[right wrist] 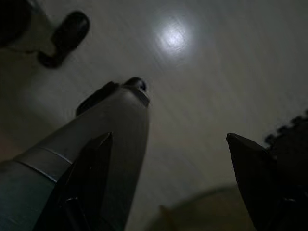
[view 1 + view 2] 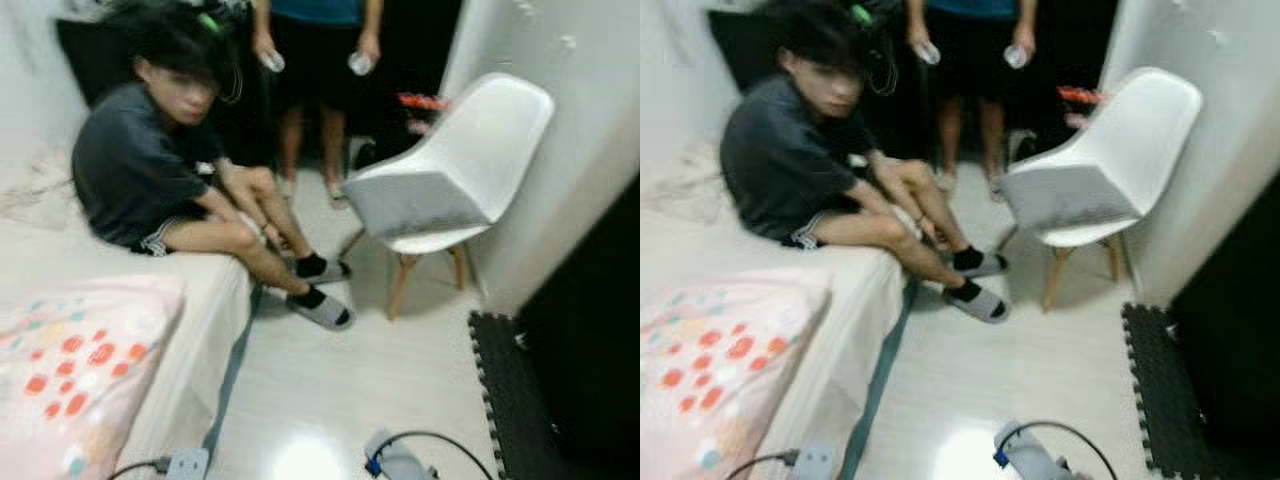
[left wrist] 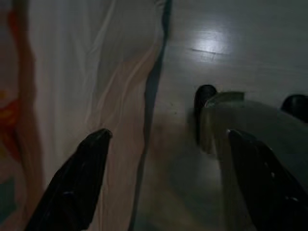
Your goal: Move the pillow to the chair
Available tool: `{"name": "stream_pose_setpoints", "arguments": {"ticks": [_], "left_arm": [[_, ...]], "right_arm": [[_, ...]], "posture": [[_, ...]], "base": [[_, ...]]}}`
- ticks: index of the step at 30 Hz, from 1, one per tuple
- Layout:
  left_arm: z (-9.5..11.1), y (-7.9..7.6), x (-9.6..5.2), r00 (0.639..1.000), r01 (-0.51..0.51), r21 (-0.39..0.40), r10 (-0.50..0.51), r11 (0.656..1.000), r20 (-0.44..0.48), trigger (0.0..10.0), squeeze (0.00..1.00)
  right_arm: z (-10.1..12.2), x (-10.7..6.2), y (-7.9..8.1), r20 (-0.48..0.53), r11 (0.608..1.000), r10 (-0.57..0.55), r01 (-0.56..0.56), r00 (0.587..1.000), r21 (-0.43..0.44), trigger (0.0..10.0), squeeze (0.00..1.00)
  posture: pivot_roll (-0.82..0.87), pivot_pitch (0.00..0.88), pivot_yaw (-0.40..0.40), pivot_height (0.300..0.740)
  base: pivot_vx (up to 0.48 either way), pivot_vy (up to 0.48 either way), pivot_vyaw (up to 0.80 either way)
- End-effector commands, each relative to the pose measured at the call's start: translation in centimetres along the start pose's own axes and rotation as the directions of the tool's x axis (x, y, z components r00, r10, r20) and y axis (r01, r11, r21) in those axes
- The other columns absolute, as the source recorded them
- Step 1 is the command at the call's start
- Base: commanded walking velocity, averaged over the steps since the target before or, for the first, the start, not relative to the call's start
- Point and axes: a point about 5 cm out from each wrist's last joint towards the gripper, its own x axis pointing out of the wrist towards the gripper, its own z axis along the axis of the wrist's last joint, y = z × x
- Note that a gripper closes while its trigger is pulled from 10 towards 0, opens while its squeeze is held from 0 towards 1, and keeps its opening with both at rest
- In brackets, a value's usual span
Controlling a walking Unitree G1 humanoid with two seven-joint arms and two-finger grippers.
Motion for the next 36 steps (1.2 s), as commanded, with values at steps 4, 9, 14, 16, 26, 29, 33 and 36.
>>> {"name": "stream_pose_setpoints", "arguments": {"ticks": [4,9,14,16,26,29,33,36], "left_arm": [[-2.3,-0.8,-0.5,0.996,0.037,0.015,-0.036,0.999,-0.084,10.0,0.0],[-2.3,-0.7,-0.5,0.996,0.039,0.018,-0.038,0.999,-0.082,10.0,0.0],[-2.0,-0.8,-0.5,0.997,0.047,0.026,-0.046,0.999,-0.062,10.0,0.0],[-1.9,-0.8,-0.4,0.997,0.049,0.026,-0.047,0.998,-0.058,10.0,0.0],[-1.9,-1.1,-0.5,0.994,0.09,0.01,-0.089,0.996,-0.058,10.0,0.0],[-2.0,-1.2,-0.5,0.994,0.092,0.03,-0.09,0.995,-0.061,10.0,0.0],[-2.1,-1.2,-0.5,0.994,0.093,0.025,-0.091,0.995,-0.062,10.0,0.0],[-2.0,-1.3,-0.5,0.994,0.096,0.022,-0.094,0.995,-0.061,10.0,0.0]], "right_arm": [[-0.1,0.1,0.3,-0.004,1.0,0.009,-0.009,1.0,-0.014,10.0,0.0],[-0.1,0.0,0.1,0.0,1.0,-0.001,0.001,1.0,-0.014,10.0,0.0],[0.1,0.0,-0.2,0.025,0.997,-0.039,0.037,0.999,0.061,10.0,0.0],[0.1,0.0,-0.3,0.029,0.996,-0.048,0.045,0.998,0.075,10.0,0.0],[0.1,-0.1,-0.7,0.02,0.993,-0.09,0.089,0.996,0.082,10.0,0.0],[0.1,-0.1,-0.7,0.022,0.993,-0.088,0.086,0.996,0.086,10.0,0.0],[0.1,-0.1,-0.8,0.022,0.992,-0.089,0.087,0.996,0.086,10.0,0.0],[0.1,-0.1,-0.8,0.025,0.992,-0.09,0.087,0.996,0.089,10.0,0.0]], "posture": [[0.04,0.057,-0.086,0.734],[0.04,0.054,-0.085,0.734],[0.04,0.058,-0.084,0.734],[0.04,0.058,-0.084,0.734],[0.04,0.065,-0.081,0.734],[0.04,0.065,-0.08,0.734],[0.04,0.066,-0.081,0.734],[0.04,0.065,-0.082,0.734]], "base": [[0.0,0.0,0.77],[0.0,0.0,0.77],[0.0,0.0,0.77],[0.0,0.0,0.77],[0.0,0.0,0.22],[0.0,-0.297,0.0],[0.0,-0.48,0.0],[0.0,-0.48,0.0]]}}
